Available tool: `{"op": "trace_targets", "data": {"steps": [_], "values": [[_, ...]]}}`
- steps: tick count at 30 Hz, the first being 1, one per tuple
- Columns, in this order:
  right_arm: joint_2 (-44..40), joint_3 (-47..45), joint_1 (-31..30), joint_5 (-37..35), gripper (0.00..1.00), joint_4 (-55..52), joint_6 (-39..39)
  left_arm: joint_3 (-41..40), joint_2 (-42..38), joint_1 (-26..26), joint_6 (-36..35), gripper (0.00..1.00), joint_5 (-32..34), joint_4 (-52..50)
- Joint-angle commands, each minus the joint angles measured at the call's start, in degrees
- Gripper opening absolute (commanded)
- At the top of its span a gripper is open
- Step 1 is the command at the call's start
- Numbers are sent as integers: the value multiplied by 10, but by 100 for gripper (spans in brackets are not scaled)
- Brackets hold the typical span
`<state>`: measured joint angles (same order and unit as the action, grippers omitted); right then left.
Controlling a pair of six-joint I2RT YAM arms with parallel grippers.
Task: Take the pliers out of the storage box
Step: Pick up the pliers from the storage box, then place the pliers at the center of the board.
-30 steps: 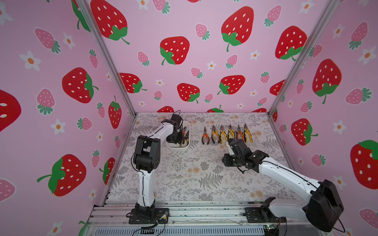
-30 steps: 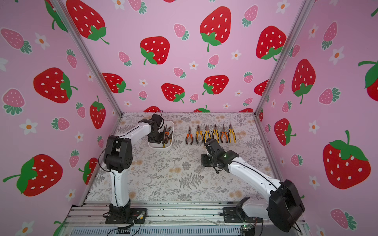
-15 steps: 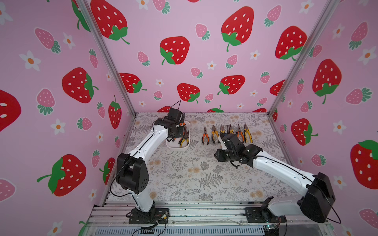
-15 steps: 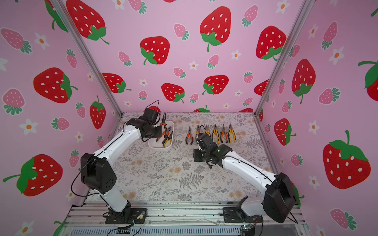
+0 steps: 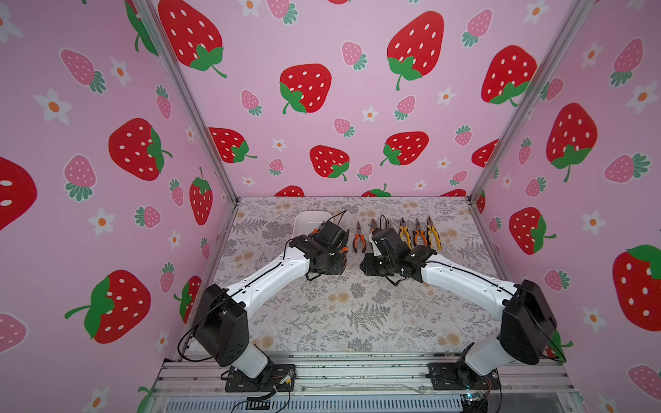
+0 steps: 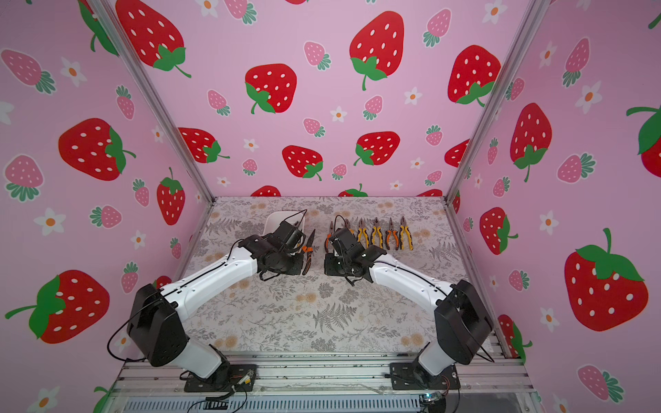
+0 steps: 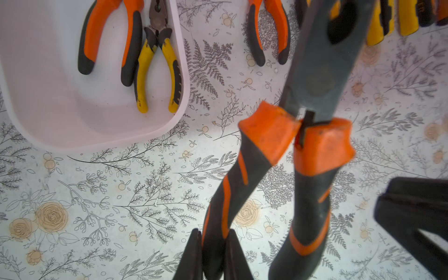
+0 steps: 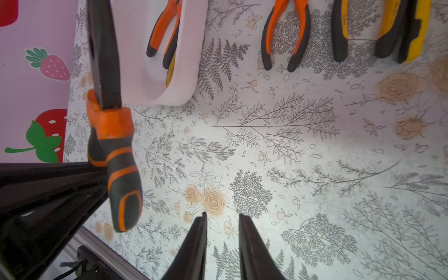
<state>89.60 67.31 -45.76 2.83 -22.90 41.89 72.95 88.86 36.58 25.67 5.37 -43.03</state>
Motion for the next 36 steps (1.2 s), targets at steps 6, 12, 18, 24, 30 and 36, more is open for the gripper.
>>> {"op": "trace_targets", "data": {"steps": [6,12,18,24,30,36], "values": [[20,-11,-7,83,27,79,63,-17,-20,10,34,0,-16,46],[-17,-18,-6,34,27,66,43,-18,-23,13,32,0,-16,46],[-72,17,10,-23,31,-2,15,-26,-30,34,21,0,28,29],[-2,165,39,-3,35,-116,40,-39,-22,76,16,0,96,41],[29,213,54,-4,36,-151,85,-38,-24,99,19,0,127,47],[51,223,54,3,37,-169,107,-5,-6,139,-7,0,215,20]]}}
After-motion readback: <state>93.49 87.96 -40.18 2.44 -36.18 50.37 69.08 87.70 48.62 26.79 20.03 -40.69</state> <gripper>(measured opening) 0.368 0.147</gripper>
